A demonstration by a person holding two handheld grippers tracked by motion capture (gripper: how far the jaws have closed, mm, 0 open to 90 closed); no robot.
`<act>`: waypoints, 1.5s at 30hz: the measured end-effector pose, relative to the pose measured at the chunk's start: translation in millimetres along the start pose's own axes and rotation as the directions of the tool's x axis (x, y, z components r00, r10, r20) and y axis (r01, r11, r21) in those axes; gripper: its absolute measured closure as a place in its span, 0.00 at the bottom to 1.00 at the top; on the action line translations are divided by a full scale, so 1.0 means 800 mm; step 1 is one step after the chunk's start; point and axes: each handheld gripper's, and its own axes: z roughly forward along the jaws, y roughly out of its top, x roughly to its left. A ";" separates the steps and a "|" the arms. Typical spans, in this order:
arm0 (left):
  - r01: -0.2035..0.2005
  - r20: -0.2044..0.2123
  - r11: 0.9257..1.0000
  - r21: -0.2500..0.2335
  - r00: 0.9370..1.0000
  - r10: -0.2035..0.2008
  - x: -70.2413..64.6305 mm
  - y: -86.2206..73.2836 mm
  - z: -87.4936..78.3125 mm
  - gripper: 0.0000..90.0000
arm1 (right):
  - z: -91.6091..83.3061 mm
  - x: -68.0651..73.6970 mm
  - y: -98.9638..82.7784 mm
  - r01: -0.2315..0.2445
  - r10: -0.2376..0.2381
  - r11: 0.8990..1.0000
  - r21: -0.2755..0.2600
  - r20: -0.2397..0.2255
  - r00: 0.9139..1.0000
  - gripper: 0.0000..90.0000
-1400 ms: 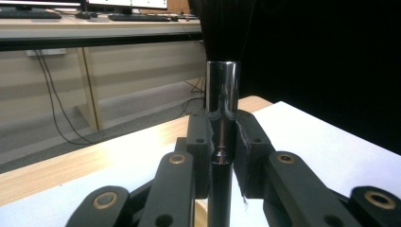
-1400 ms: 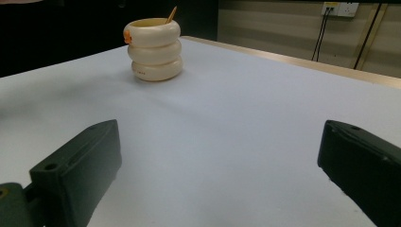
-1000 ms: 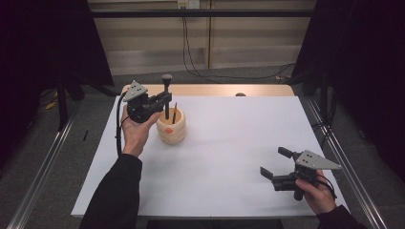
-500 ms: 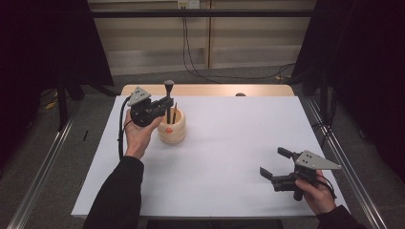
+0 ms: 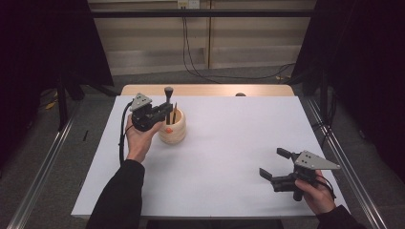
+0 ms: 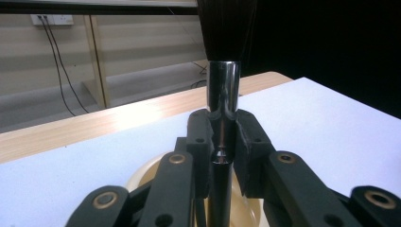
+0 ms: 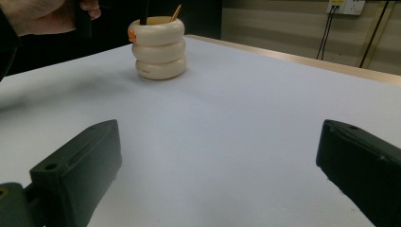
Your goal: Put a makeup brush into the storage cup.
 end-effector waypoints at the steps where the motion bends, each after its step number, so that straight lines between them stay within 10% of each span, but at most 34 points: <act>1: 0.001 -0.009 1.000 0.005 1.000 -0.001 0.000 -0.001 0.001 0.87 | 0.000 0.000 0.000 0.000 0.000 1.000 0.000 0.000 1.000 0.01; 22: 0.005 -0.021 0.999 0.036 1.000 -0.004 0.004 -0.015 0.007 0.86 | 0.000 0.000 0.000 -0.004 0.004 1.000 0.007 -0.011 1.000 0.01; 45: 0.015 -0.016 1.000 0.002 1.000 -0.015 0.000 -0.014 0.012 0.05 | 0.001 -0.004 -0.003 -0.017 0.017 1.000 0.002 -0.009 1.000 0.01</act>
